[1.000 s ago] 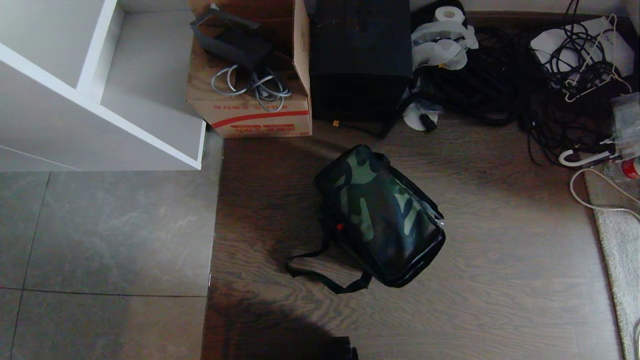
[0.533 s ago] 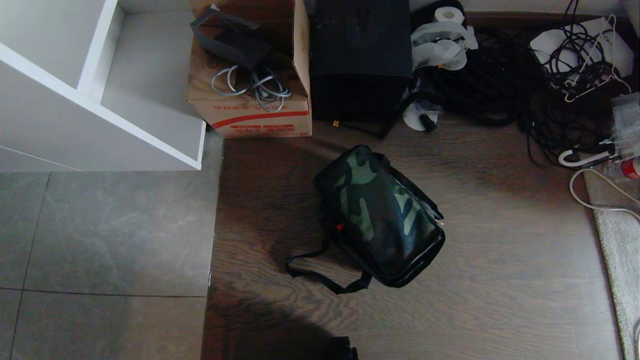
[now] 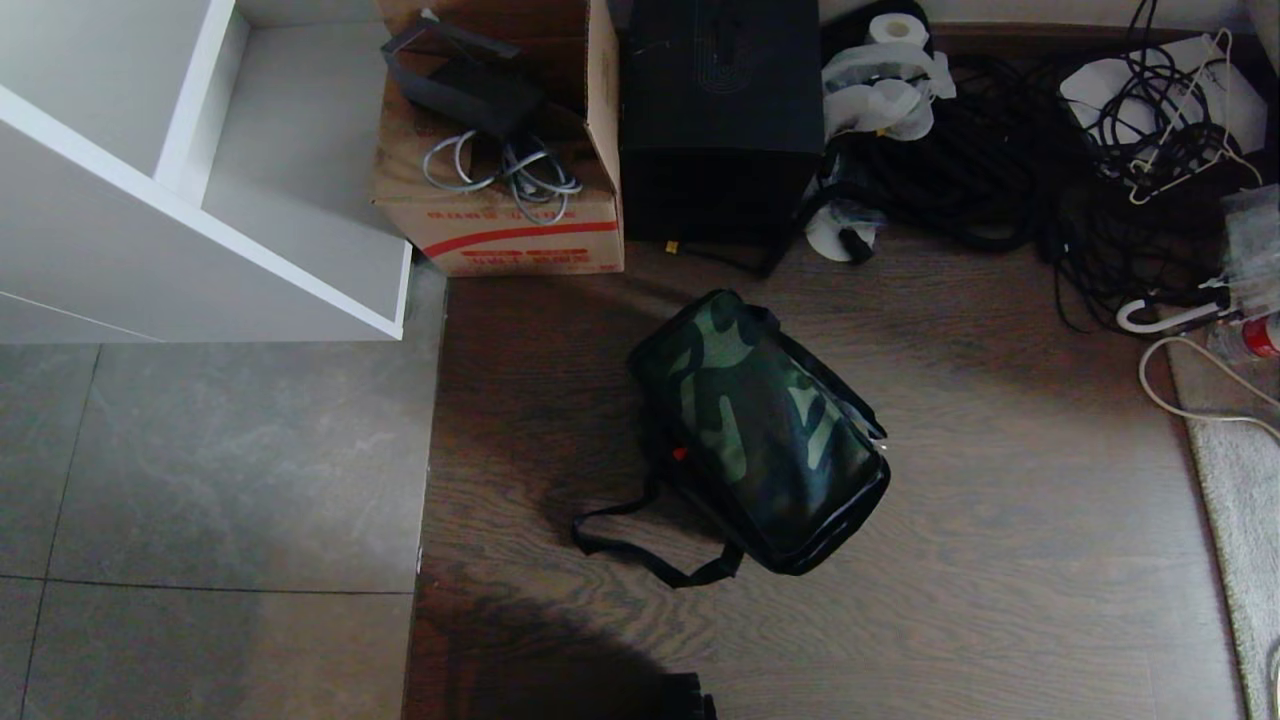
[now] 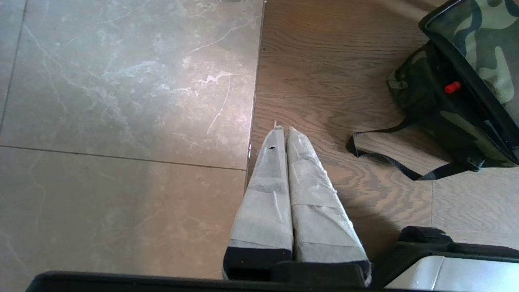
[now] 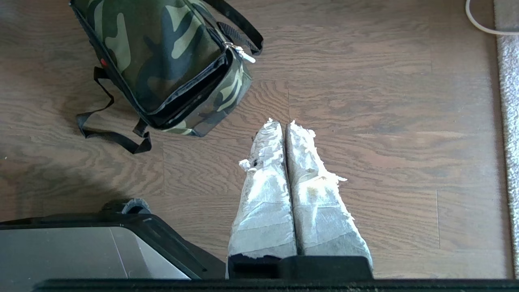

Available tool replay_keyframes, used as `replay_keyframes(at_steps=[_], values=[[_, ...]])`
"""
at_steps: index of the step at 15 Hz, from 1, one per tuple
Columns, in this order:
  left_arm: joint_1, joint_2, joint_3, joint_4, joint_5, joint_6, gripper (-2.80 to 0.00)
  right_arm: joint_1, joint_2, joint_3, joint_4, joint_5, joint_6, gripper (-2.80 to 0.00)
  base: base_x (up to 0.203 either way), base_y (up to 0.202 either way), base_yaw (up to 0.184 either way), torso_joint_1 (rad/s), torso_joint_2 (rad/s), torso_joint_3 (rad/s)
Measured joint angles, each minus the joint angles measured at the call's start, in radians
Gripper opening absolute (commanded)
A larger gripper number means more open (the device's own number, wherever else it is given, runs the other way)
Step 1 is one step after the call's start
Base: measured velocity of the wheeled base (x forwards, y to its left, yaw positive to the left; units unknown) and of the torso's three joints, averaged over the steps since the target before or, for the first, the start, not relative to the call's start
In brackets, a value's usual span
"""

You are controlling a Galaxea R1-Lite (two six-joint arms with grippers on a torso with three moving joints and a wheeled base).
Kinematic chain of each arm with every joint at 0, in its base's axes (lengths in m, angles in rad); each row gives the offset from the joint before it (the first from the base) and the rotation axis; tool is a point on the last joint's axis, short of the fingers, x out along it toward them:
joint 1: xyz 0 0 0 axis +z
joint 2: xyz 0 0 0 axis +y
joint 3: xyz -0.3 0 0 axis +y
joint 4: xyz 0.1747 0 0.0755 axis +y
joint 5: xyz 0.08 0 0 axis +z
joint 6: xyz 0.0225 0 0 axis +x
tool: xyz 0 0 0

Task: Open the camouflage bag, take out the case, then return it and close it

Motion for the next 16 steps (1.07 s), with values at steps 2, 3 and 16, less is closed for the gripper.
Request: replay_keyframes(at_steps=[2, 3, 16], values=[[0.0, 0.0, 0.0, 0.0, -0.001, 0.002, -2.8, 0.0, -0.003, 0.0, -0.001, 0.0, 0.0, -2.8, 0.0, 0.0, 0.0, 0.0, 0.0, 0.0], [0.0, 0.0, 0.0, 0.0, -0.001, 0.001, -2.8, 0.0, -0.003, 0.0, -0.001, 0.0, 0.0, -2.8, 0.0, 0.0, 0.0, 0.0, 0.0, 0.0], [0.0, 0.0, 0.0, 0.002, -0.001, -0.002, -2.8, 0.0, -0.003, 0.0, -0.002, 0.0, 0.0, -2.8, 0.0, 0.0, 0.0, 0.001, 0.0, 0.043]])
